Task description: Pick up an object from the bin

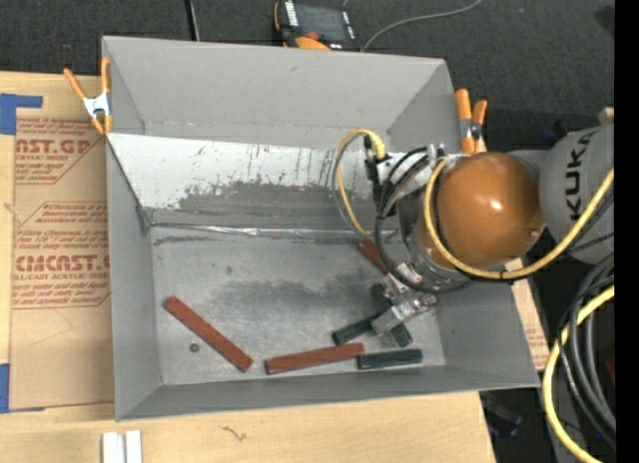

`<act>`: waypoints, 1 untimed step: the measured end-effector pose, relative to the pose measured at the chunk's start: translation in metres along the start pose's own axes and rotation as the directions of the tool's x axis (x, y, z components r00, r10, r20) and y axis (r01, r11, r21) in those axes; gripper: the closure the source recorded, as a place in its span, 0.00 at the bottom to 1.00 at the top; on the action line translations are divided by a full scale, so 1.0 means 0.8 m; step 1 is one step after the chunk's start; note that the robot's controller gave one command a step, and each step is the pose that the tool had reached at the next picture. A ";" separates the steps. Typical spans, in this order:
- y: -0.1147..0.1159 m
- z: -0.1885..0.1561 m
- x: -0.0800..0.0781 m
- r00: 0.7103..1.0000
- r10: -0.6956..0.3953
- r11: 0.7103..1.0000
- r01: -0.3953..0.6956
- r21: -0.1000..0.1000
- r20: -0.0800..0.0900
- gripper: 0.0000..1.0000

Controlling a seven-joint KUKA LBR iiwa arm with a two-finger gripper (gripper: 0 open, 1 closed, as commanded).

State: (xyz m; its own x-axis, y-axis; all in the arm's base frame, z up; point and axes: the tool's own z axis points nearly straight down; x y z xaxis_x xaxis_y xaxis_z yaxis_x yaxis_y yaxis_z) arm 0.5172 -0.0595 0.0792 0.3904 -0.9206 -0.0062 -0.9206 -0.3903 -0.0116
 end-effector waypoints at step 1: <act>-0.069 0.002 -0.042 1.000 -0.017 1.000 0.016 -0.024 -0.022 1.00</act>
Offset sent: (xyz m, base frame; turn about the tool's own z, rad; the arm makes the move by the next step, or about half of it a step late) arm 0.0342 0.0568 -0.0092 -0.0168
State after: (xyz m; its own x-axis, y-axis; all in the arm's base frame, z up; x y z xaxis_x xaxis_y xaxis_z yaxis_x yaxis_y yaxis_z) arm 0.5551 -0.0065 0.0788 0.4057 -0.9139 0.0157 -0.9140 -0.4055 0.0126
